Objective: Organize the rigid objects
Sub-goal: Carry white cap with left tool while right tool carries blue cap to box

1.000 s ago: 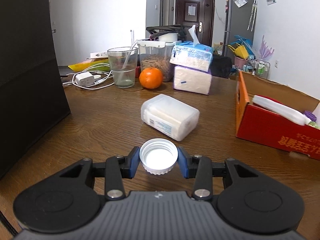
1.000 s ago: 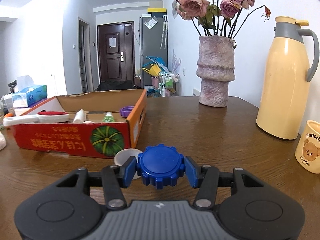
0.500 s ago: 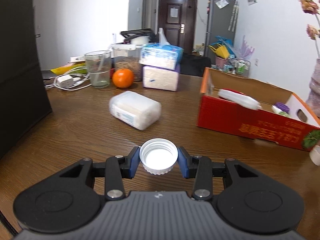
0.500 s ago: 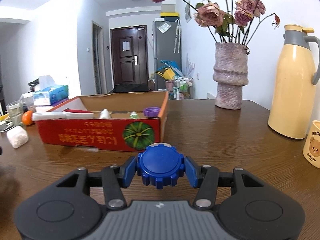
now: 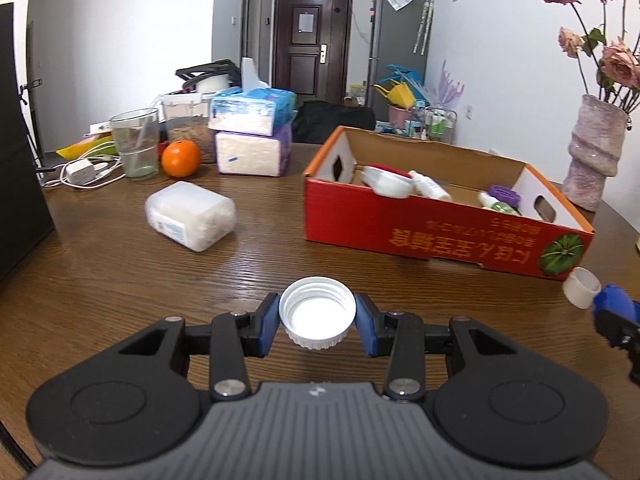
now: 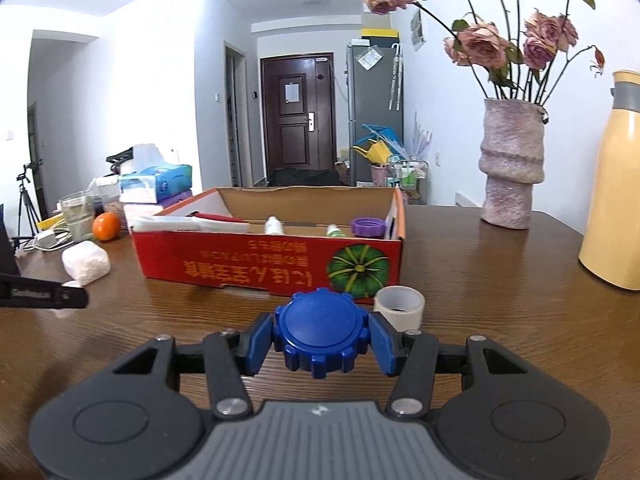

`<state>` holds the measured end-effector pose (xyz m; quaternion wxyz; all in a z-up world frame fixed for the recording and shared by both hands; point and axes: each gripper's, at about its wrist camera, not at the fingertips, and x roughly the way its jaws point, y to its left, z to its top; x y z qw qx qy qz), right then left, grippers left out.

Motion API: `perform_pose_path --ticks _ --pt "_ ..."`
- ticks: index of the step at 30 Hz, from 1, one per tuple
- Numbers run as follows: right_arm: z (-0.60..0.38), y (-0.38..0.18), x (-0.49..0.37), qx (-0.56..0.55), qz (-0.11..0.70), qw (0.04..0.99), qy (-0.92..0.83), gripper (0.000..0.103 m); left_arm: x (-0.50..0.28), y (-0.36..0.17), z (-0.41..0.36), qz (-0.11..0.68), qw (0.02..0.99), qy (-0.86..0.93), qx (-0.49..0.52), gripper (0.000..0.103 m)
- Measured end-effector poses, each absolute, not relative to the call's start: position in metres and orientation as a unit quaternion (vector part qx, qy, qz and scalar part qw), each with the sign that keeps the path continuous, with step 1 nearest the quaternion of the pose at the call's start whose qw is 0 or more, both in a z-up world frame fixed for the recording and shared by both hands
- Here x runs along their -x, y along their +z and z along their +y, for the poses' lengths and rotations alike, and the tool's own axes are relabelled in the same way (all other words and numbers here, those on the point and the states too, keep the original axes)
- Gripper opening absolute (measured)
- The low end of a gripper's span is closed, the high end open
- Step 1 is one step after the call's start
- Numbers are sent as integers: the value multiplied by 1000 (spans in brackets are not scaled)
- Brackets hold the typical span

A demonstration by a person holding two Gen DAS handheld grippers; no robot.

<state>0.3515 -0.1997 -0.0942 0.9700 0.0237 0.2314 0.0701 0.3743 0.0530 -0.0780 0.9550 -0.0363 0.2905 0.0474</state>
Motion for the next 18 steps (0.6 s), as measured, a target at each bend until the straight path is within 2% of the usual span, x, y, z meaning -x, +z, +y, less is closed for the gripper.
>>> perform_pose_path --ticks 18 --pt "-173 -66 -359 -22 203 974 99 51 -383 -51 14 262 965 15 25 41"
